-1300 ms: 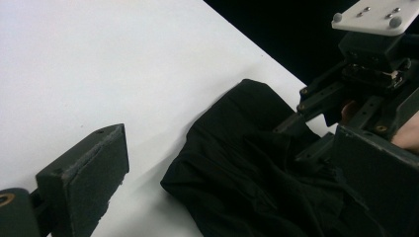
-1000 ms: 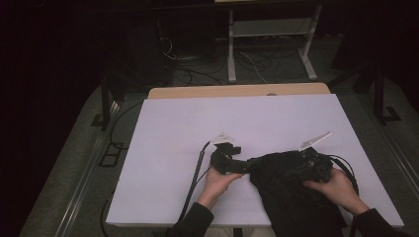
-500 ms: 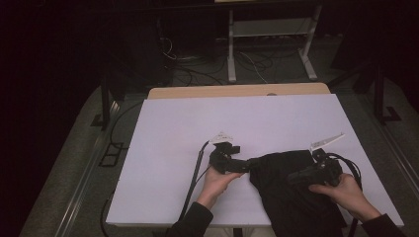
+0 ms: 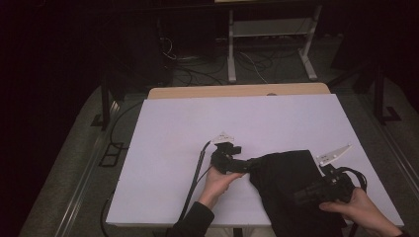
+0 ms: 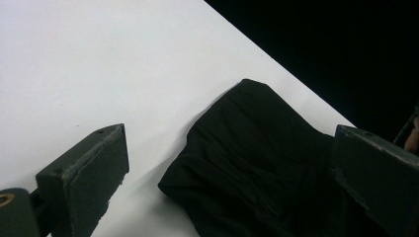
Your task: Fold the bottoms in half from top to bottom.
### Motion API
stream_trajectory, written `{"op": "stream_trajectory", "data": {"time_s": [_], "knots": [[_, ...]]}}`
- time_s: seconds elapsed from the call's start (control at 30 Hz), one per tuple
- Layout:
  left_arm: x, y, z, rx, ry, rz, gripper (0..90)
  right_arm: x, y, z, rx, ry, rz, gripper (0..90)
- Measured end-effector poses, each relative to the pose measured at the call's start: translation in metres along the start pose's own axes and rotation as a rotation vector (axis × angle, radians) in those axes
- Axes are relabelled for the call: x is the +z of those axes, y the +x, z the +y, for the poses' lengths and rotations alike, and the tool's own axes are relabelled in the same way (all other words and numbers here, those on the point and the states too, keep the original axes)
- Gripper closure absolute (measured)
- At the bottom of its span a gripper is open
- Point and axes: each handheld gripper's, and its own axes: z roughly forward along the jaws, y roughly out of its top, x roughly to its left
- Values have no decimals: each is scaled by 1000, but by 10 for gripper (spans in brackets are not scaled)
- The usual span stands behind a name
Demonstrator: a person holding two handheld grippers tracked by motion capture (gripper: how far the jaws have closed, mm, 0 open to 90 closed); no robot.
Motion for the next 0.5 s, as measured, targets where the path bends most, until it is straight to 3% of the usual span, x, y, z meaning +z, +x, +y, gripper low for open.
{"op": "stream_trajectory", "data": {"time_s": [0.27,0.33,0.37,0.5], "knots": [[0,1,0,-2,4,5,20,7,14,-6,-26,87,45,864],[1,1,0,1,8,7,19,8,16,-8,-33,109,48,792],[1,1,0,2,9,7,20,8,17,-8,-34,107,25,744],[2,1,-1,2,9,7,20,2,13,-8,-23,69,-18,627]]}}
